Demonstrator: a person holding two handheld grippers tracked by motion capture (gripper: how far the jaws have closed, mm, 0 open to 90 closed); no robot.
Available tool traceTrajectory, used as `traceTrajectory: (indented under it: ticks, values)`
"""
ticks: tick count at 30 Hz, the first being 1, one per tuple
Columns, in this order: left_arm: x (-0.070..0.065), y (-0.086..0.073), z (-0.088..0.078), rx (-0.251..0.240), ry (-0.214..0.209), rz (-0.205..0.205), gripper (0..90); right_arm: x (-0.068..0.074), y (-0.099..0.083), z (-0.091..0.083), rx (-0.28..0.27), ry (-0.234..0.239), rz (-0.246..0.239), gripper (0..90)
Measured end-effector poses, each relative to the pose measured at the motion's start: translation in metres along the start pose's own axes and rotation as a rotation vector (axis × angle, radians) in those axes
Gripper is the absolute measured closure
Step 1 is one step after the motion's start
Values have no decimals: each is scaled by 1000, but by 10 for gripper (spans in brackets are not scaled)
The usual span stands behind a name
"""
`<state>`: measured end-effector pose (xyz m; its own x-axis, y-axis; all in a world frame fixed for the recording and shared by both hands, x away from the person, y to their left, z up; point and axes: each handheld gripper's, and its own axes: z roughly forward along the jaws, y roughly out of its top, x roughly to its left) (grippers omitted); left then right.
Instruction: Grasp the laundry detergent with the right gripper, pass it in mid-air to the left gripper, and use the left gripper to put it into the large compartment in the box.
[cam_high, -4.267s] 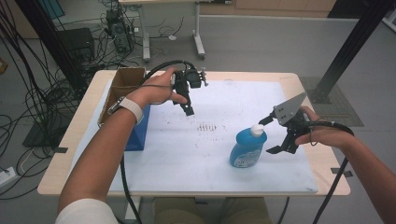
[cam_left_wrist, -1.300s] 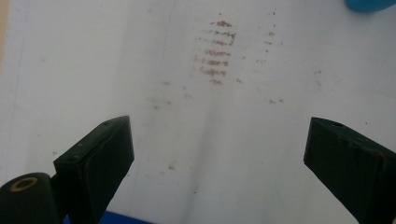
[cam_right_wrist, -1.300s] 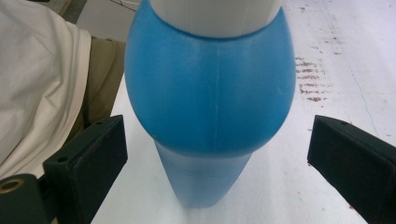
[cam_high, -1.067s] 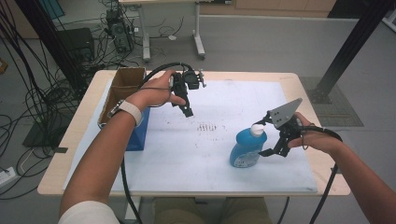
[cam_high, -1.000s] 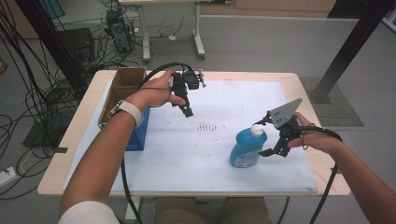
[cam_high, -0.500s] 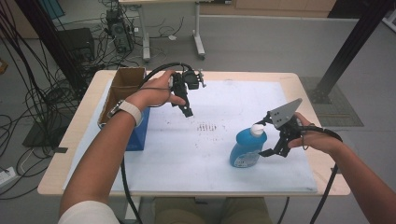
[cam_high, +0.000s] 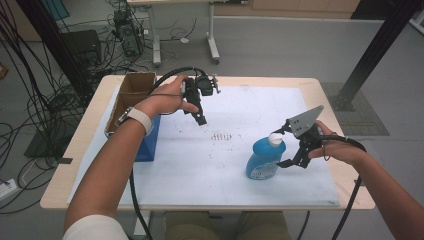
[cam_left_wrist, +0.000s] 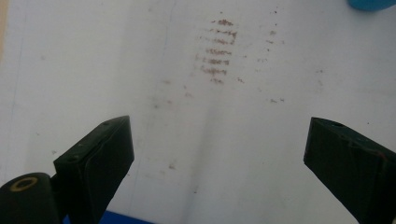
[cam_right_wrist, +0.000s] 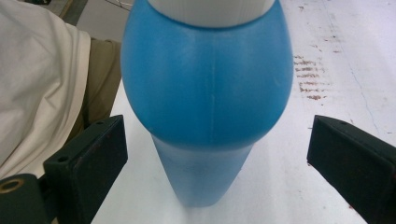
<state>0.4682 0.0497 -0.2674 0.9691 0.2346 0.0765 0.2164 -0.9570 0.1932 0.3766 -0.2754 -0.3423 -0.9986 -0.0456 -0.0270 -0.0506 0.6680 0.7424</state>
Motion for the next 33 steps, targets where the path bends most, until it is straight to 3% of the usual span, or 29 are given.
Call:
traceTrajectory:
  ticks: [33]
  values:
    - [0,0,0,2,5,1,89,1,-2,-1,-5,7,3,52]
